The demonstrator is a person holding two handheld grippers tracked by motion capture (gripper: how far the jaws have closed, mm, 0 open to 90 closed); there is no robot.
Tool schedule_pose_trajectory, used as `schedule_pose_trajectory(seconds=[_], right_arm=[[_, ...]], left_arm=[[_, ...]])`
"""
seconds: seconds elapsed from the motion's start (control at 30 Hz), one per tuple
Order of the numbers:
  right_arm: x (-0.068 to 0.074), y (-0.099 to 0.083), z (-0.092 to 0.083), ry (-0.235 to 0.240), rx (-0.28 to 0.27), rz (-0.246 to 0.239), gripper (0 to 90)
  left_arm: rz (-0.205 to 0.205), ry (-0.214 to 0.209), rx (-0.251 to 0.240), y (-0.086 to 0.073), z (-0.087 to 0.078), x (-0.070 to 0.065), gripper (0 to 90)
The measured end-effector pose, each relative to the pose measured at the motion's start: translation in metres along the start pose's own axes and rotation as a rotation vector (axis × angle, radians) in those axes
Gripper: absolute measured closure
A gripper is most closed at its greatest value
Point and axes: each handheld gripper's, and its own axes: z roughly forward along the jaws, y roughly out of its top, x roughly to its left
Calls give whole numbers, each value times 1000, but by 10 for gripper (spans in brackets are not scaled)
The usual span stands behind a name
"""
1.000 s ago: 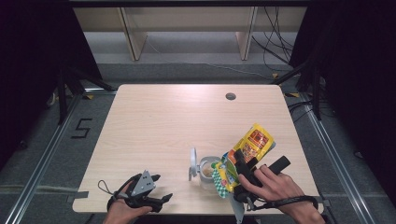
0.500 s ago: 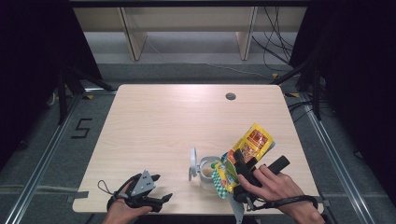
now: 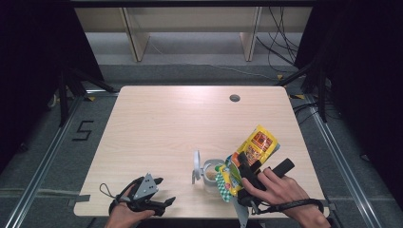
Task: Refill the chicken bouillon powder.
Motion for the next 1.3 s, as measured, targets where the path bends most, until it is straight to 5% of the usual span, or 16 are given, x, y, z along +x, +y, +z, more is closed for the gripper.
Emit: schedule_pose_trajectory(seconds=[0.37, 0.93, 1.3], right_arm=[[-6, -1, -1, -17, -4, -38, 592], [-3, 0, -1, -6, -5, 4, 593], [-3, -1, -1, -14, -17, -11, 594]], left_arm=[[14, 7, 8, 0, 0, 1, 217], [-1, 2, -5, 0, 0, 0, 218], [-1, 4, -5, 0, 0, 0, 217]])
